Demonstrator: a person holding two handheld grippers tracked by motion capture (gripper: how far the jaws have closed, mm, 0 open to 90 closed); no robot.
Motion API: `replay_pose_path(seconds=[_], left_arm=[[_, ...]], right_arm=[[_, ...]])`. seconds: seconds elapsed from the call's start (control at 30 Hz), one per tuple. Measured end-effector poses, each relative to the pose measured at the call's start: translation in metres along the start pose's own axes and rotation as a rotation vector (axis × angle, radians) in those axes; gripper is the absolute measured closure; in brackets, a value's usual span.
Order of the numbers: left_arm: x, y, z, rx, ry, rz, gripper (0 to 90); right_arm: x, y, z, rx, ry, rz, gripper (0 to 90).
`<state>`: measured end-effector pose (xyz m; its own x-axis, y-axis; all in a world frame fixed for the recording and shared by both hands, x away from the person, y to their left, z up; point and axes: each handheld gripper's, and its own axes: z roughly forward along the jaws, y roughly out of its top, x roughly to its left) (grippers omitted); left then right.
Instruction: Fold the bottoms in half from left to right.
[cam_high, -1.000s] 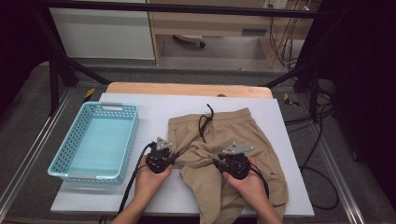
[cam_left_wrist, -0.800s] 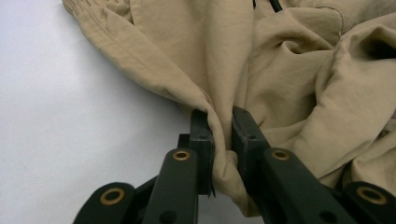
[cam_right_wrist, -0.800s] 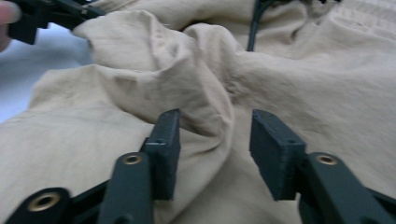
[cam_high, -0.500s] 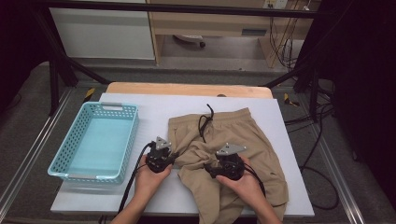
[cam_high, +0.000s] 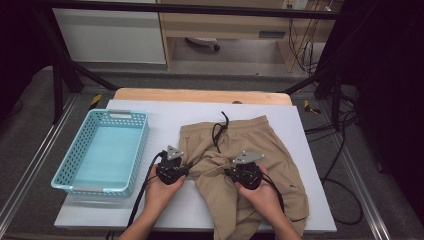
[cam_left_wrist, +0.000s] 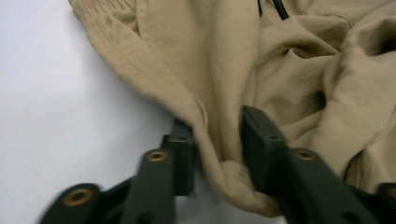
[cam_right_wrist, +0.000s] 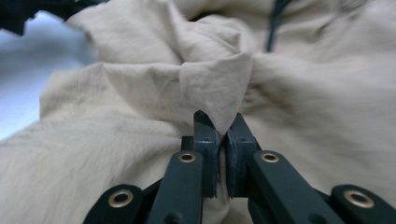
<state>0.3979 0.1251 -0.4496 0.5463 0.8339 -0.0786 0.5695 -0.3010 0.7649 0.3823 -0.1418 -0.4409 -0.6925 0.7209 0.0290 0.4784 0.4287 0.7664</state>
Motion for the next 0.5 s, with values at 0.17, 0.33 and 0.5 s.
replay_pose_path(seconds=[0.17,0.33,0.5], left_arm=[[-0.001,0.004,0.0,-0.026,0.009,-0.013,50.4],[0.001,0.012,-0.001,-0.064,0.046,-0.009,41.8],[0.009,0.022,0.0,-0.1,0.08,-0.024,39.8]], right_arm=[[-0.014,0.003,-0.005,-0.035,-0.089,-0.002,86.2],[-0.017,-0.001,0.0,-0.002,-0.098,0.004,85.8],[-0.015,-0.004,0.005,0.032,-0.084,-0.012,85.5]])
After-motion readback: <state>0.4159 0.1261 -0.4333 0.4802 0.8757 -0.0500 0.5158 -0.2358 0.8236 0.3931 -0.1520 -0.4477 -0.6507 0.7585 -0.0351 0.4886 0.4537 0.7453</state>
